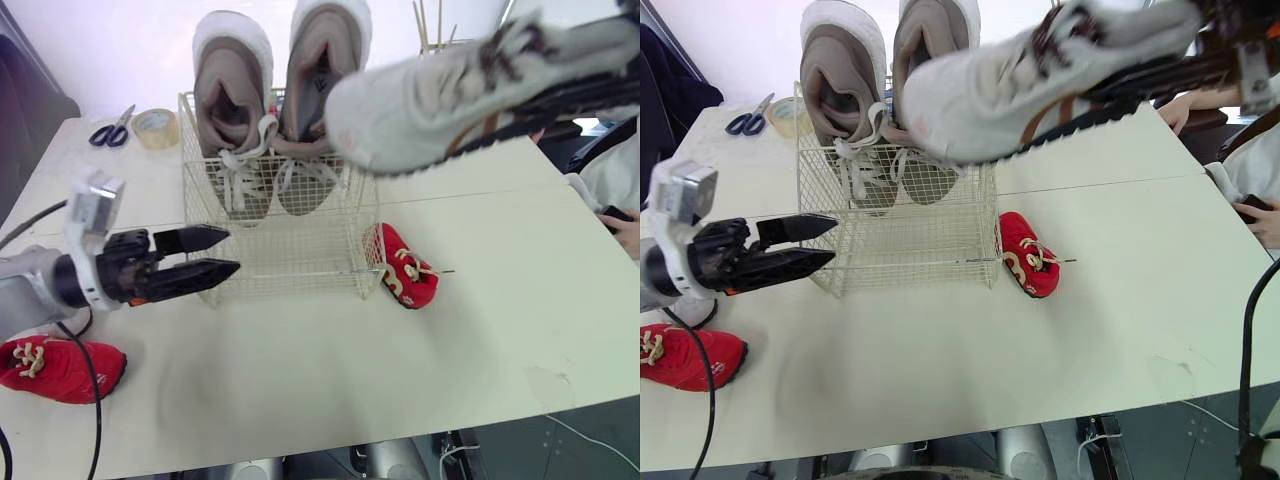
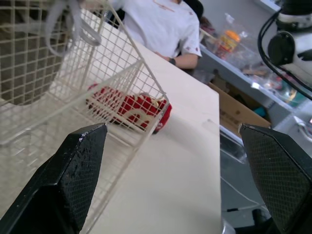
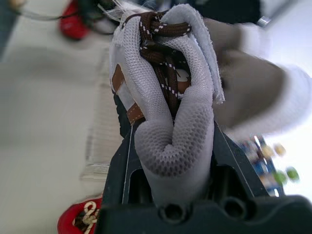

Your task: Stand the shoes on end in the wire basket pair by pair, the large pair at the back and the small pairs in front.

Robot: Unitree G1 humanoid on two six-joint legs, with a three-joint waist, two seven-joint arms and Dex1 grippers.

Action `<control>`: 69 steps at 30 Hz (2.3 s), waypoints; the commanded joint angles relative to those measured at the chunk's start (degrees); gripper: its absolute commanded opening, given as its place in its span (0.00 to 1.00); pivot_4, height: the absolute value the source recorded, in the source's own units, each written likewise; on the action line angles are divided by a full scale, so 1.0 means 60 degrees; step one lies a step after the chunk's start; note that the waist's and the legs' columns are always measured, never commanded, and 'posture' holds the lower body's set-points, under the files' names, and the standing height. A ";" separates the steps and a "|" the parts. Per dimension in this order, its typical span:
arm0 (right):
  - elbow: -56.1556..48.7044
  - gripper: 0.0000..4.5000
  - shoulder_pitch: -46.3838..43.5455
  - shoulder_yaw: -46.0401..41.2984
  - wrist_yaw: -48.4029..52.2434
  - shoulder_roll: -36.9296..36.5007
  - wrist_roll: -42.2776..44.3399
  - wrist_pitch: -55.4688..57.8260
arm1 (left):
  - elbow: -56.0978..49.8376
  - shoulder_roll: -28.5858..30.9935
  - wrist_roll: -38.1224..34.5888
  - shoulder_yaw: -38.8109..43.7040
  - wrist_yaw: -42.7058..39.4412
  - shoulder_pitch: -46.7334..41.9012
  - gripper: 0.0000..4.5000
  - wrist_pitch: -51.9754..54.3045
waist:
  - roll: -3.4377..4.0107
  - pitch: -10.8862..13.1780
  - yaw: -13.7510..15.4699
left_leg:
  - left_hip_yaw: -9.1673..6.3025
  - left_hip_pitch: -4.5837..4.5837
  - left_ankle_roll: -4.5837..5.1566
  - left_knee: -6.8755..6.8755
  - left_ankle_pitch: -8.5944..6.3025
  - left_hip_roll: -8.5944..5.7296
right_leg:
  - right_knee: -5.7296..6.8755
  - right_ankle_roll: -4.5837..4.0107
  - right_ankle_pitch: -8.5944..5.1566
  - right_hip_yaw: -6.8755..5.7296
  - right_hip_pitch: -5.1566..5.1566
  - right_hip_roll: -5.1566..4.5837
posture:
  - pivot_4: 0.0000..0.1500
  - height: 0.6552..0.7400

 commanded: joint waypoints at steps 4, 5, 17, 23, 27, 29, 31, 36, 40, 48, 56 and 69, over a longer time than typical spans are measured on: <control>0.0595 0.17 -0.1404 0.1891 0.0040 0.1366 0.0670 -0.2241 | 0.0279 0.0668 -0.0178 0.0201 -0.1166 -0.0303 1.00 0.0648 | 0.0001 0.0011 -0.0063 | 0.0048 0.0008 -0.0007 0.0019 0.0005 0.0001 | 0.0025 -0.0018 0.0012 0.0037 -0.0021 0.0011 | 1.00 1.00; 0.0642 0.17 -0.1478 0.2179 0.0040 0.1397 0.0640 -0.2675 | 0.0388 0.0692 -0.0198 0.0090 -0.1238 -0.0462 1.00 0.0706 | -0.0005 0.0009 0.0029 | 0.0063 0.0007 -0.0008 0.0020 0.0005 0.0002 | 0.0029 -0.0018 0.0012 0.0036 -0.0023 0.0017 | 1.00 1.00; 0.1014 0.17 -0.2535 0.5315 0.0040 0.1756 0.0938 -0.6334 | 0.0661 0.0249 0.1766 -0.2392 -0.2979 -0.3156 1.00 0.0701 | -0.0034 0.0009 0.0017 | 0.0091 -0.0002 -0.0008 0.0041 0.0005 0.0014 | 0.0030 0.0006 0.0029 0.0050 -0.0030 0.0027 | 1.00 1.00; 0.1227 0.17 -0.2769 0.5828 0.0040 0.2221 0.0815 -0.6920 | 0.0838 -0.0672 0.2651 -0.3746 -0.3357 -0.4114 1.00 0.0838 | -0.0036 0.0010 0.0012 | 0.0091 -0.0003 -0.0008 0.0051 0.0005 0.0018 | 0.0042 0.0010 0.0032 0.0051 -0.0031 0.0033 | 1.00 1.00; 0.1396 0.17 -0.2908 0.6014 0.0040 0.2417 0.0606 -0.7154 | 0.1076 -0.1154 0.2528 -0.4259 -0.3496 -0.4775 1.00 0.1411 | -0.0036 0.0010 0.0027 | 0.0091 -0.0008 -0.0006 0.0053 0.0004 0.0018 | 0.0043 0.0012 0.0033 0.0052 -0.0035 0.0033 | 1.00 1.00; 0.1535 0.17 -0.2968 0.6058 0.0040 0.2553 0.0421 -0.7259 | 0.1048 -0.1351 0.2582 -0.4591 -0.3529 -0.4994 1.00 0.1728 | -0.0036 0.0010 0.0019 | 0.0090 -0.0008 -0.0006 0.0055 0.0004 0.0018 | 0.0043 0.0012 0.0033 0.0052 -0.0035 0.0033 | 1.00 1.00; 0.1629 0.17 -0.3011 0.6057 0.0040 0.2668 0.0309 -0.7274 | 0.1008 -0.1497 0.2578 -0.4823 -0.3516 -0.5065 1.00 0.2053 | -0.0036 0.0010 0.0015 | 0.0089 -0.0008 -0.0006 0.0058 0.0004 0.0018 | 0.0045 0.0012 0.0033 0.0052 -0.0034 0.0034 | 1.00 1.00; 0.1662 0.17 -0.3026 0.5949 0.0040 0.2720 0.0216 -0.7210 | 0.1068 -0.1784 0.2774 -0.5033 -0.3429 -0.5049 0.72 0.2371 | -0.0038 0.0011 0.0016 | 0.0086 -0.0008 -0.0005 0.0060 0.0004 0.0019 | 0.0055 0.0013 0.0033 0.0052 -0.0037 0.0034 | 1.00 1.00; 0.1587 0.17 -0.2952 0.5869 0.0040 0.2602 0.0150 -0.7067 | 0.1060 -0.1927 0.2988 -0.4926 -0.3437 -0.5052 0.32 0.2275 | -0.0038 0.0011 0.0022 | 0.0083 -0.0008 -0.0006 0.0065 0.0004 0.0019 | 0.0065 0.0013 0.0033 0.0052 -0.0038 0.0034 | 1.00 1.00; 0.1892 0.53 -0.2016 0.4370 -0.0001 0.2312 -0.0471 -0.5932 | 0.0439 -0.2270 0.2812 -0.3995 -0.3040 -0.4289 0.10 0.1741 | -0.0039 0.0010 0.0023 | 0.0082 -0.0008 -0.0005 0.0069 0.0004 0.0019 | 0.0071 0.0013 0.0033 0.0052 -0.0038 0.0032 | 1.00 1.00; 0.2305 0.87 0.0044 0.0872 -0.2902 0.0964 -0.0636 -0.0628 | -0.0362 -0.2944 0.1495 -0.2413 -0.1420 -0.2932 0.10 0.1249 | -0.0047 0.0007 0.0148 | 0.0084 -0.0011 -0.0006 0.0084 0.0004 0.0011 | 0.0068 -0.0025 0.0016 0.0058 -0.0033 0.0012 | 1.00 1.00; -0.1929 0.87 0.5886 -0.4023 -0.9935 0.3891 0.8779 0.6421 | -0.0463 -0.4288 0.0716 -0.1998 0.0853 -0.2658 0.10 -0.0077 | -0.0078 -0.0018 0.0190 | 0.0026 0.0014 -0.0002 0.0083 0.0004 0.0018 | 0.0068 0.0005 0.0035 0.0058 0.0019 0.0055 | 1.00 1.00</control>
